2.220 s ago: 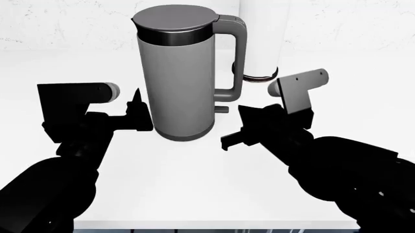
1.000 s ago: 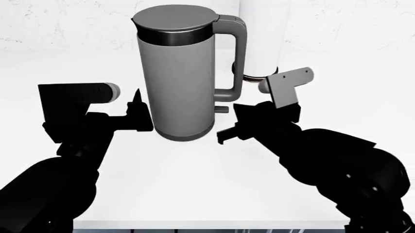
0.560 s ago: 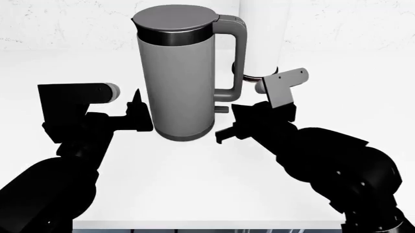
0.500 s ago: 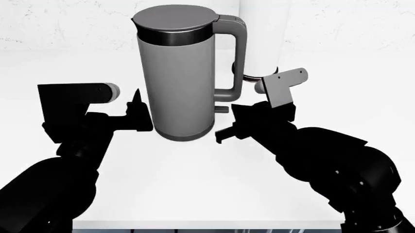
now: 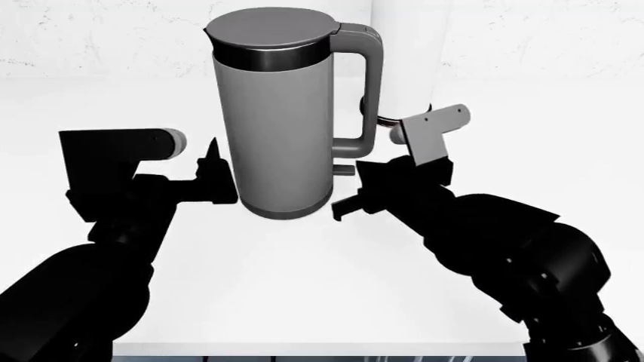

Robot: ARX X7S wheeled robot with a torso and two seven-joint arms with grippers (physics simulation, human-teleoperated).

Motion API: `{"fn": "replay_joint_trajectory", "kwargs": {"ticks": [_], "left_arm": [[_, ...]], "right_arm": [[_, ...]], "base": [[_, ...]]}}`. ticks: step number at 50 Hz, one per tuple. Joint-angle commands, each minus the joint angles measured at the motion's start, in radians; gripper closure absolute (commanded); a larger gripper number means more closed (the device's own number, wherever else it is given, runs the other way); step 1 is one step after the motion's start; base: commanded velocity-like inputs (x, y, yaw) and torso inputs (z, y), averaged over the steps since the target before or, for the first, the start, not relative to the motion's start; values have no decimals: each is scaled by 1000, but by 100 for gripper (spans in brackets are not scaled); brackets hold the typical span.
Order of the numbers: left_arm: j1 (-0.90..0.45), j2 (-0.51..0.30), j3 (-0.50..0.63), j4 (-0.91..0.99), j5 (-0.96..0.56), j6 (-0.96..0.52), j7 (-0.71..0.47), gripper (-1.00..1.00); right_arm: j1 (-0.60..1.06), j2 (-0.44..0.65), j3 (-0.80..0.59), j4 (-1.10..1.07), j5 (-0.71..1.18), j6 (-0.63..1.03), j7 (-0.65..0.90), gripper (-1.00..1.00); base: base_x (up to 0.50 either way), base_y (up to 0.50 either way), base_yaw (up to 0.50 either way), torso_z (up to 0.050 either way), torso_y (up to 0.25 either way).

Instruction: Press down the lever to turn on the electric kettle.

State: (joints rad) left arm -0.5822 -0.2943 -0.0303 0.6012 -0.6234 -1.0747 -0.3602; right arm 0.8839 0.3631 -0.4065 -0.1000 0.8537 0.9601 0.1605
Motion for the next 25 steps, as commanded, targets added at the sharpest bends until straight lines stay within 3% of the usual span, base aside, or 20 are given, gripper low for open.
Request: {"fn": "replay_joint_trajectory", "kwargs": {"ticks": [1, 25], "left_arm": [[-4, -1, 6, -5, -3, 2, -5, -100], [5, -11, 4, 1, -16, 8, -14, -100]], "right_arm": [[9, -4, -17, 23, -15, -22, -19, 100], [12, -7, -54, 75, -45, -64, -60, 100]], "base": [[0, 0, 0, 0, 0], [0, 0, 0, 0, 0]]}}
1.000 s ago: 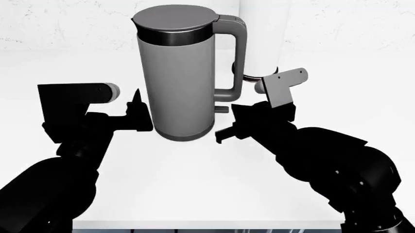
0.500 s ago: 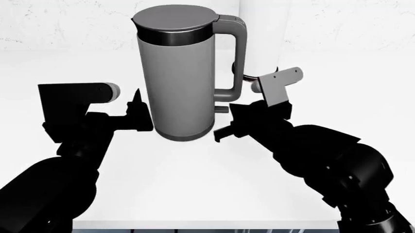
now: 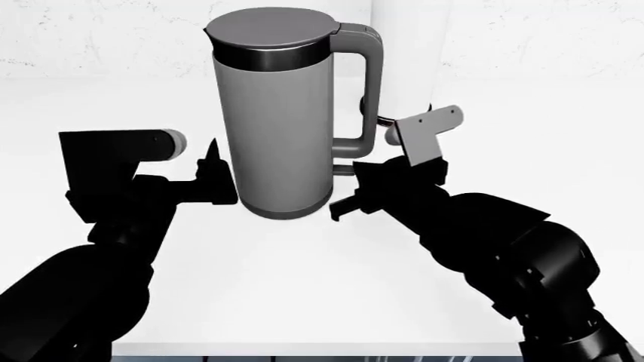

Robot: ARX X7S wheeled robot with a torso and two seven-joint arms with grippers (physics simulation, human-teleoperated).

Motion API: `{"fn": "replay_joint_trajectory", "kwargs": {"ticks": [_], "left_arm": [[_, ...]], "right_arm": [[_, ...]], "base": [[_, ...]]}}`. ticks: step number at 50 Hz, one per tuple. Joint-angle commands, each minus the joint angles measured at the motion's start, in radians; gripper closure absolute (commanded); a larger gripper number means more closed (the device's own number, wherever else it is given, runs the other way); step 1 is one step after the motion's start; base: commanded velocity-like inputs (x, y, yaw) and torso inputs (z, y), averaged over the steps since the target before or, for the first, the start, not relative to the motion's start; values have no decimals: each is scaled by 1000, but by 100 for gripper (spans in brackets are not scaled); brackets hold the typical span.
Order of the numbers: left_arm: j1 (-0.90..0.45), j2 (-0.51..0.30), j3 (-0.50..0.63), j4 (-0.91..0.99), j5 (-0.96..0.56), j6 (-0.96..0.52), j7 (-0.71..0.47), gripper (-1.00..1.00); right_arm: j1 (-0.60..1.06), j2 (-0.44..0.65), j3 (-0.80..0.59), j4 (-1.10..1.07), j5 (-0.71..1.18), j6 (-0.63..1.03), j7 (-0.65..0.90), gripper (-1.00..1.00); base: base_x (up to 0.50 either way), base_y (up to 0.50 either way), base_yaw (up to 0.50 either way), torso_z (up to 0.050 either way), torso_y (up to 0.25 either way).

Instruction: Press down the lever to turn on the electric kettle.

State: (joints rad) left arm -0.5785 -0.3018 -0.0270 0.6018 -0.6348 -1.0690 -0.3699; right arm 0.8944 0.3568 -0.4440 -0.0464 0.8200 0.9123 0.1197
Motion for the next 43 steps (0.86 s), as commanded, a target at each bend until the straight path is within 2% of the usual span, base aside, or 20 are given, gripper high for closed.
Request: {"fn": "replay_joint_trajectory", "kwargs": {"ticks": [1, 43], "left_arm": [[1, -3, 1, 0, -5, 3, -4, -100], [1, -14, 9, -4, -24, 13, -19, -100]], "right_arm": [[2, 0, -18, 23, -12, -18, -21, 100], [12, 19, -77, 30, 5, 28, -62, 100]], "base": [[0, 0, 0, 0, 0], [0, 0, 0, 0, 0]]}}
